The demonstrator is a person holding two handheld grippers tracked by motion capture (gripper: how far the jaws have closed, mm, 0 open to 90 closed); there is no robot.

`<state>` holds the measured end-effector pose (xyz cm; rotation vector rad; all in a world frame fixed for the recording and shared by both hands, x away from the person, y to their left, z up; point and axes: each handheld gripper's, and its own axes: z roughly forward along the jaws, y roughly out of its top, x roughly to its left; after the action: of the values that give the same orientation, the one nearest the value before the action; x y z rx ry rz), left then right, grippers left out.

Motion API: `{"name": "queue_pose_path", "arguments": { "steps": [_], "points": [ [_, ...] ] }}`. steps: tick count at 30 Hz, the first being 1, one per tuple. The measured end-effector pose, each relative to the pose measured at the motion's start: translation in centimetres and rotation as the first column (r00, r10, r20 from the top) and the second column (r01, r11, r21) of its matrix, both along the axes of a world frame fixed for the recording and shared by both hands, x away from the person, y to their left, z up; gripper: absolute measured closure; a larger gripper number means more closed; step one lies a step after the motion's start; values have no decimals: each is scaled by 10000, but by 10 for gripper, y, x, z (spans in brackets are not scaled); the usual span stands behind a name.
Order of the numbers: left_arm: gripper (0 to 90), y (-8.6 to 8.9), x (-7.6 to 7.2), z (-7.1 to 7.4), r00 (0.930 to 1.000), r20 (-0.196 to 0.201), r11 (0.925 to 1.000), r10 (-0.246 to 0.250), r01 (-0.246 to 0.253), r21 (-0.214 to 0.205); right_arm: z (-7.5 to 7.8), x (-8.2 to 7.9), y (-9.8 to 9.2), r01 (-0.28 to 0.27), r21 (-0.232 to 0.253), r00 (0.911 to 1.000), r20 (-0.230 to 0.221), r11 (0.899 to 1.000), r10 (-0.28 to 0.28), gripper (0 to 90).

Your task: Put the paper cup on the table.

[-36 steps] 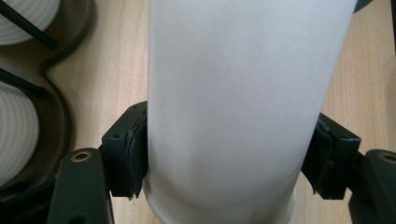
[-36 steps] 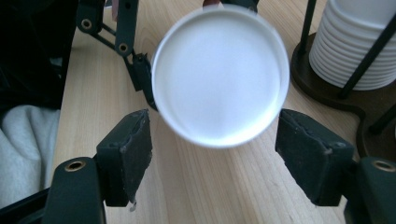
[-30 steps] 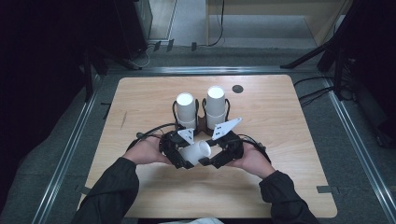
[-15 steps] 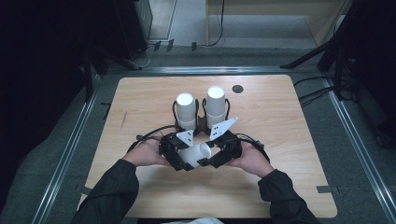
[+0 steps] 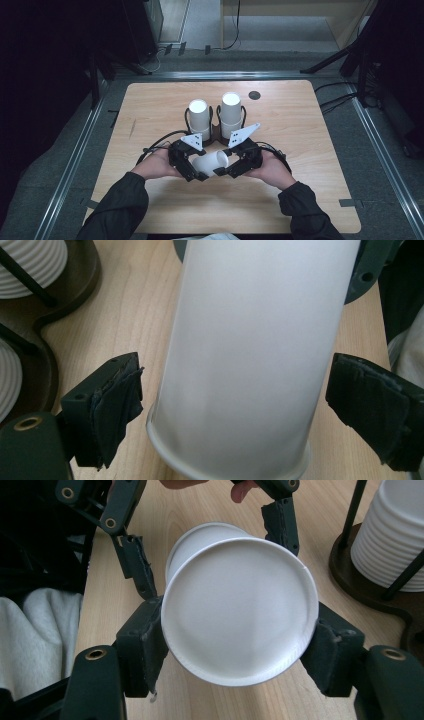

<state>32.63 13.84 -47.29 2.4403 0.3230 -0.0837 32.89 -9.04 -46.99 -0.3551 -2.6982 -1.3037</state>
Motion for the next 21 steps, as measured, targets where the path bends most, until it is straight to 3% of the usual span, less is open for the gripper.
{"name": "queue_pose_path", "arguments": {
  "steps": [7, 10, 15, 21],
  "points": [
    [85, 5, -3, 4, 9994, 12, 9963, 340, -338, -789, 7, -1, -8, 119, 433, 9999, 3, 9990, -119, 336],
    [85, 6, -3, 5, 9991, -216, 9924, 372, -395, -1167, 11, -1, -10, 181, 620, 9998, 4, 9979, -181, 336],
    [85, 8, -7, 7, 9982, -218, 9810, 554, -585, -1848, 19, -4, -12, 167, 1033, 9997, 138, 9945, -182, 336],
    [89, 9, -10, 8, 9985, -97, 9650, 547, -553, -2563, 24, -5, -14, 114, 1589, 9999, -42, 9872, -109, 337]
  ]
}}
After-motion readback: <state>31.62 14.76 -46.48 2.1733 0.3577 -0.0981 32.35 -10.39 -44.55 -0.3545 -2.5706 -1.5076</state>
